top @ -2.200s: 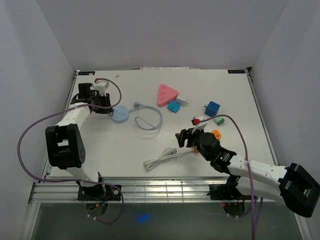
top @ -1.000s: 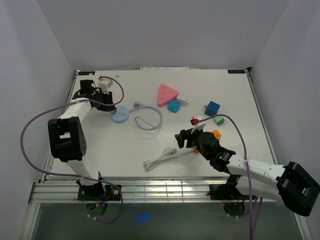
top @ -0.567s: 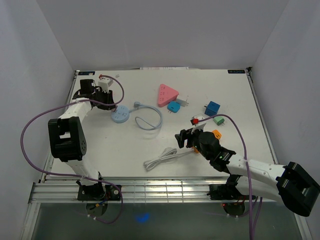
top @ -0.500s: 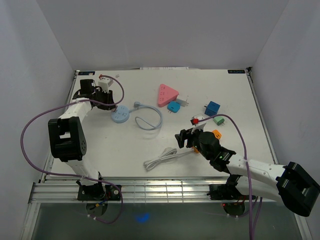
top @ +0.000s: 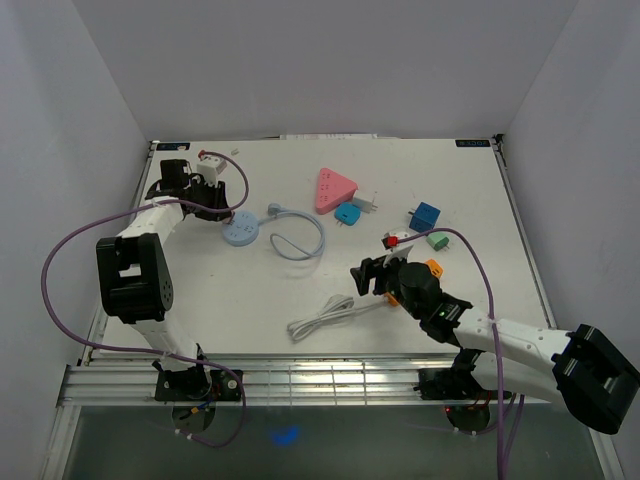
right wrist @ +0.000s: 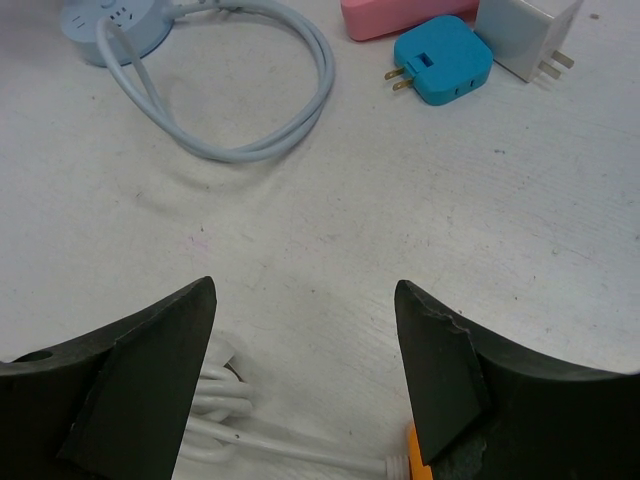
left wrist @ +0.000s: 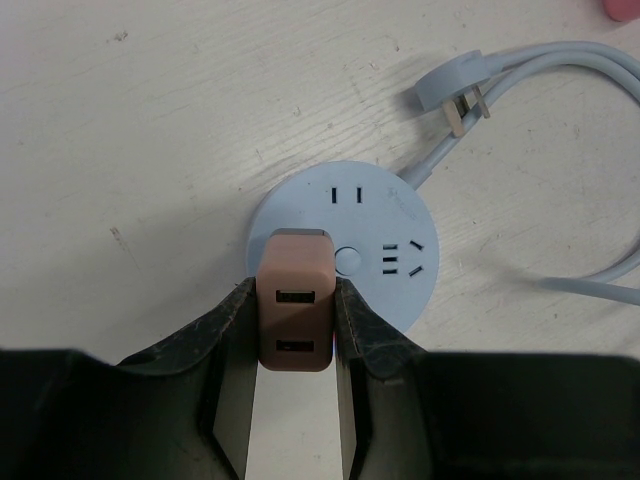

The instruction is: Insert the plug

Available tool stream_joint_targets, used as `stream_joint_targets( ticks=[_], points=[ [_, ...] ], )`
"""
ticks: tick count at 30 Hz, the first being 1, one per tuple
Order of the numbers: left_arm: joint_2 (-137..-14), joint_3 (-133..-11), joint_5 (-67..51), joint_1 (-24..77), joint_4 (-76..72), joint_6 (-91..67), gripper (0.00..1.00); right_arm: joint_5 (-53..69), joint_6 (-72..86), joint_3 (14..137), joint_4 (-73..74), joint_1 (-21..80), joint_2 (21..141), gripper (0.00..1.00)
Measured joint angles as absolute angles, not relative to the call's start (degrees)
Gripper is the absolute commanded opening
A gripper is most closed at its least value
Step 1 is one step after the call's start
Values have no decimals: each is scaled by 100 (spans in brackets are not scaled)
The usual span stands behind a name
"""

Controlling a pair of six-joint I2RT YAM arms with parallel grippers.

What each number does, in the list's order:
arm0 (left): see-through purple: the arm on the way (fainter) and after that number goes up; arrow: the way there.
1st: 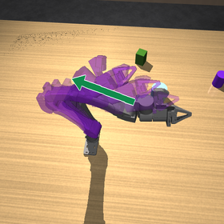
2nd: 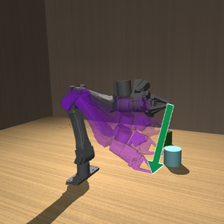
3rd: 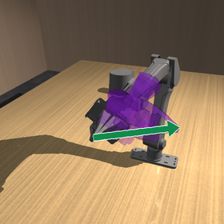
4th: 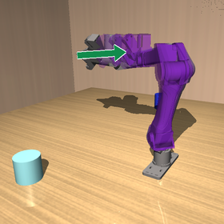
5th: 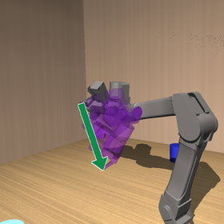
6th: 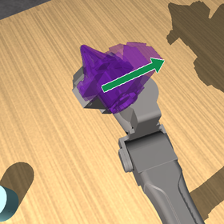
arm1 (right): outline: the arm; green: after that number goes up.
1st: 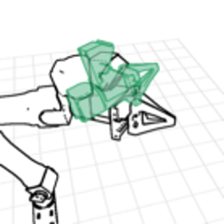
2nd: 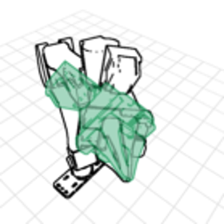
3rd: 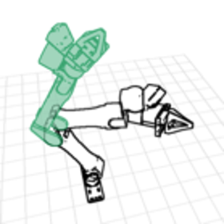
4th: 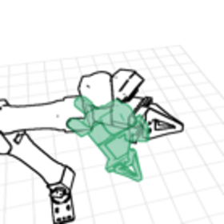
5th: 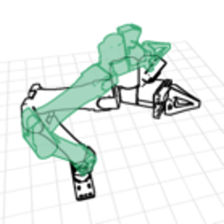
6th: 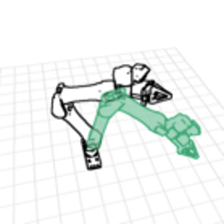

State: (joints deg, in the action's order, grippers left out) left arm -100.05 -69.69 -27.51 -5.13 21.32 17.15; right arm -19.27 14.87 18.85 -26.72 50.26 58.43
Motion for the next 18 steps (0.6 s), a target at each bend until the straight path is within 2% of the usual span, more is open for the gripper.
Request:
stream_joint_targets(
  ticks=[18],
  points=[
    [-10162, -6969, -2790, -475, 2045, 1793, 0, -1900, 1505, 1885, -2650, 4912, 5603, 78]
  ],
)
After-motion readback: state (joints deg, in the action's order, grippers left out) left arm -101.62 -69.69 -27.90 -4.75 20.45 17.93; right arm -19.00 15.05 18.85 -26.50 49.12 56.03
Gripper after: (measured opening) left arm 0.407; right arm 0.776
